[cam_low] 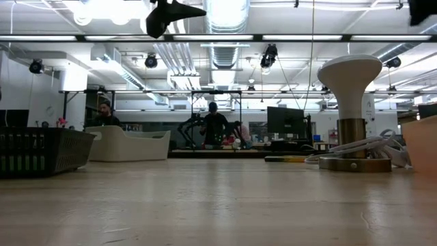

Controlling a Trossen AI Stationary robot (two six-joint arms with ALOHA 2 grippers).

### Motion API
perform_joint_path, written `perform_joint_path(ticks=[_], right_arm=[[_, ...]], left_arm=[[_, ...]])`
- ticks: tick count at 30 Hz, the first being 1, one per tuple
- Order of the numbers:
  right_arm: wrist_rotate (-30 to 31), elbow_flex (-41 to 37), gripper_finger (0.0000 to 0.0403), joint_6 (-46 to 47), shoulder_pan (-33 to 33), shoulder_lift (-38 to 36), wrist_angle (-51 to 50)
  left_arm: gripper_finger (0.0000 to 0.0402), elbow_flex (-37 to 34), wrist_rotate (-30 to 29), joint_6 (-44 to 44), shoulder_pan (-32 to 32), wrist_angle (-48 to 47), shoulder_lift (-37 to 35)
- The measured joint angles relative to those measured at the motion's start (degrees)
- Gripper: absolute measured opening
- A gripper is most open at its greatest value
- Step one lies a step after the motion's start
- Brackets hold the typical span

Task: Pick & Place School Supplies
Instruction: Put the yellow yellow crayon box into the orange bin

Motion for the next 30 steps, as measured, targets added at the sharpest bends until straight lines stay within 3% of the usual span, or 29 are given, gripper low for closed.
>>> perform_joint_path(ticks=[4, 11, 14, 18, 22, 26, 30], right_arm=[[5.8, 2.4, 0.0226, 0.8, -0.9, 0.0, 1.3], [23.2, 2.7, 0.0226, 1.0, -4.6, 0.0, 8.2], [27.2, 2.7, 0.0226, 1.6, -7.8, 0.0, 9.6], [26.4, 2.7, 0.0226, 6.9, -13.8, -0.1, 9.4], [19.5, 2.6, 0.0226, 8.3, -21.2, -0.1, 9.3], [11.4, 2.6, 0.0226, 7.8, -28.9, -0.1, 9.4], [8.7, 2.6, 0.0226, 1.8, -36.1, -0.1, 9.0]], left_arm=[[0.0252, 0.0, 0.0, 0.2, 0.7, 1.4, 0.0], [0.0252, 0.0, -0.2, -2.6, 2.3, 1.4, 0.0], [0.0252, 0.0, -0.2, -4.0, 3.2, 1.3, 0.0], [0.0252, 0.0, -0.2, -6.8, 4.5, 0.8, 0.0], [0.0252, 0.0, -0.1, -9.5, 6.0, -0.4, 0.0], [0.0252, 0.0, 1.0, -12.6, 8.3, -4.2, 0.1], [0.0252, 0.0, 6.0, -13.1, 11.5, -5.7, 0.4]])
